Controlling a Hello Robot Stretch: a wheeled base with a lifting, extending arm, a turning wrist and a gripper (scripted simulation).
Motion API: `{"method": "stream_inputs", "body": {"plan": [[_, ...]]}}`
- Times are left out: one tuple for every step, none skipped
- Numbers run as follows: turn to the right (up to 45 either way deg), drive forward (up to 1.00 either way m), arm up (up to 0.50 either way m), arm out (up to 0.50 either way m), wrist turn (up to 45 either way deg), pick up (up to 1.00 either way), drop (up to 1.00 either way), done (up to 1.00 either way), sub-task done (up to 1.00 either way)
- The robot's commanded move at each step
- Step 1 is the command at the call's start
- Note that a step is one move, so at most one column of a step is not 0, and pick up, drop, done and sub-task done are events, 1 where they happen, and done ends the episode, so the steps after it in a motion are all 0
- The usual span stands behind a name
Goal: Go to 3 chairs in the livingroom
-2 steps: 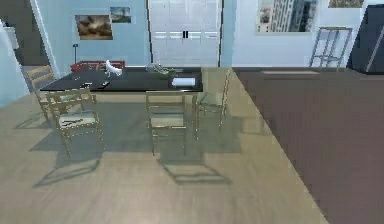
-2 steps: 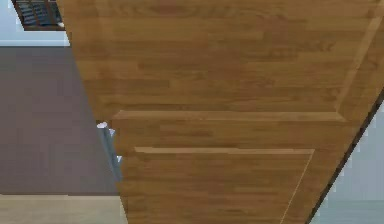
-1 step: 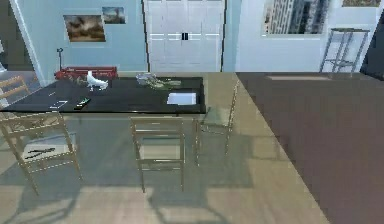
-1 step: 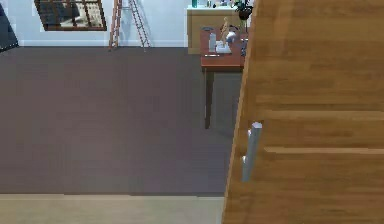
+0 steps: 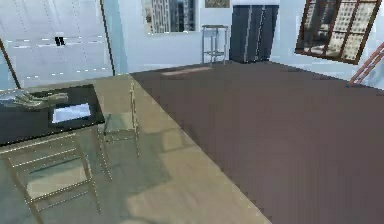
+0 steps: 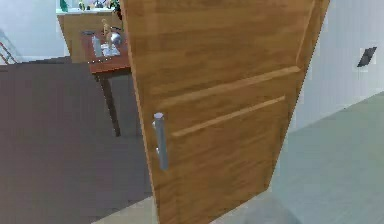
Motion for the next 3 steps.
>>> {"method": "stream_inputs", "body": {"plan": [[0.0, 0.95, 0.00, 0.00, 0.0, 0.00, 0.00, 0.00, 0.00], [-45.0, 0.00, 0.00, 0.00, 0.0, 0.00, 0.00, 0.00, 0.00], [-33.0, 0.00, 0.00, 0.00, 0.0, 0.00, 0.00, 0.00, 0.00]]}}
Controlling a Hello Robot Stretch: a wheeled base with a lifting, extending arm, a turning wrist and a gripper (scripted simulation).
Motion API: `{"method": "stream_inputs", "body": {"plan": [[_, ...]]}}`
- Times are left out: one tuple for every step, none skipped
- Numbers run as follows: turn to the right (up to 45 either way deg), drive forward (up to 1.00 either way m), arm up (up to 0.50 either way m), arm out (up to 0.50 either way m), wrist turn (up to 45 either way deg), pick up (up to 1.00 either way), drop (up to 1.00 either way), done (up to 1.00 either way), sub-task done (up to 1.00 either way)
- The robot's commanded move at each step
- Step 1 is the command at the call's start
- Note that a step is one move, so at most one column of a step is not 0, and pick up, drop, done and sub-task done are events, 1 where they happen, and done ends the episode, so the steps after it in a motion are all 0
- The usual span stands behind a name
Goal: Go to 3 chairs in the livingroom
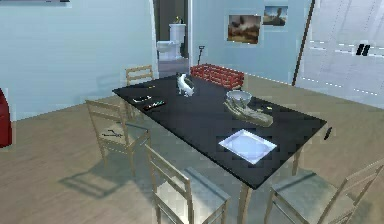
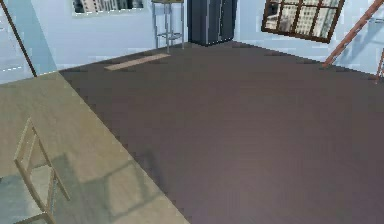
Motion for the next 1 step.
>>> {"method": "stream_inputs", "body": {"plan": [[0.0, 0.00, 0.00, 0.00, 0.0, 0.00, 0.00, 0.00, 1.00]]}}
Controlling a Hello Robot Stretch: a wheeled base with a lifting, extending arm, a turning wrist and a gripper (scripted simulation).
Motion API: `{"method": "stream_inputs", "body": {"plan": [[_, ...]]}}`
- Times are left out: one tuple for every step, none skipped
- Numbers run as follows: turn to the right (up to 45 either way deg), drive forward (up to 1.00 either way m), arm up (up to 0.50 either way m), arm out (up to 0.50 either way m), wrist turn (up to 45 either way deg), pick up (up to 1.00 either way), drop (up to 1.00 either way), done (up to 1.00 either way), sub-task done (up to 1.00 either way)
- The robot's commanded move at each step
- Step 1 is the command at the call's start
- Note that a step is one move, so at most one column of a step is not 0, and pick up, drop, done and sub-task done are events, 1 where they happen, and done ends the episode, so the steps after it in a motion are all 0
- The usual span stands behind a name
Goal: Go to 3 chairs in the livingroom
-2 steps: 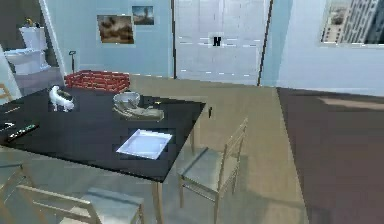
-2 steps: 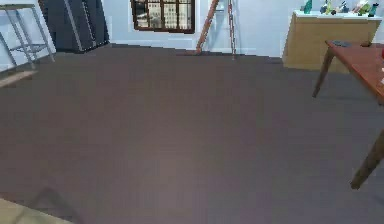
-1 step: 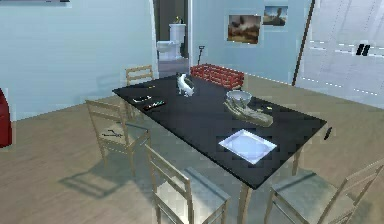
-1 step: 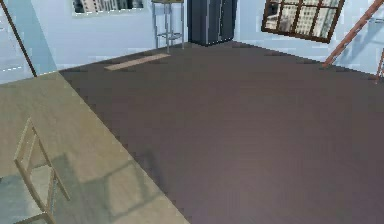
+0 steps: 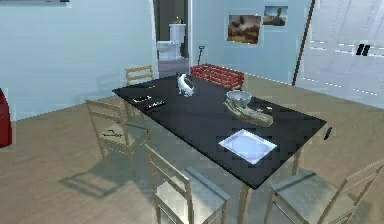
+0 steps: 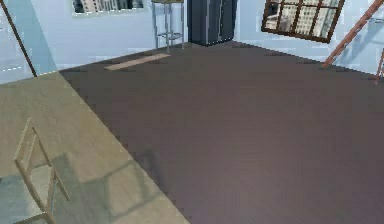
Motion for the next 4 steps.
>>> {"method": "stream_inputs", "body": {"plan": [[45.0, 0.00, 0.00, 0.00, 0.0, 0.00, 0.00, 0.00, 0.00], [9.0, 0.00, 0.00, 0.00, 0.0, 0.00, 0.00, 0.00, 0.00], [0.0, 0.25, 0.00, 0.00, 0.0, 0.00, 0.00, 0.00, 0.00], [-18.0, 0.00, 0.00, 0.00, 0.0, 0.00, 0.00, 0.00, 0.00]]}}
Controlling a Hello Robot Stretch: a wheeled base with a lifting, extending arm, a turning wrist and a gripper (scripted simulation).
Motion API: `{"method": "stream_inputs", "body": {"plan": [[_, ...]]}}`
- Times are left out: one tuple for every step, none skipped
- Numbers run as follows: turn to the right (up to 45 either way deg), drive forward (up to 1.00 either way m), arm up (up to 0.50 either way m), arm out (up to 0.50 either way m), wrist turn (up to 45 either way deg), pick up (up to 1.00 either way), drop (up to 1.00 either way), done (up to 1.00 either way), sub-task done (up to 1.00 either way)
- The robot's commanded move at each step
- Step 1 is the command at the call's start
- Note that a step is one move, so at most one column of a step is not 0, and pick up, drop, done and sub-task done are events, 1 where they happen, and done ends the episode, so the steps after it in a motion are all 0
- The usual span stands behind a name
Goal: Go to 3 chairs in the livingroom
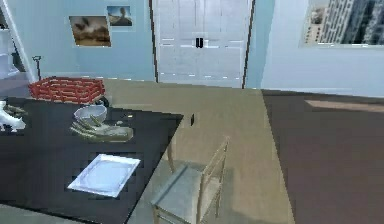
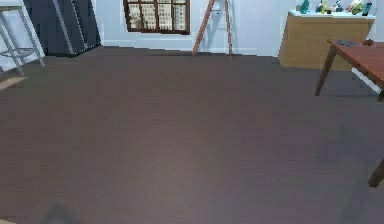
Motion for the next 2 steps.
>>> {"method": "stream_inputs", "body": {"plan": [[0.0, 0.00, 0.00, 0.00, 0.0, 0.00, 0.00, 0.00, 1.00], [-45.0, 0.00, 0.00, 0.00, 0.0, 0.00, 0.00, 0.00, 0.00]]}}
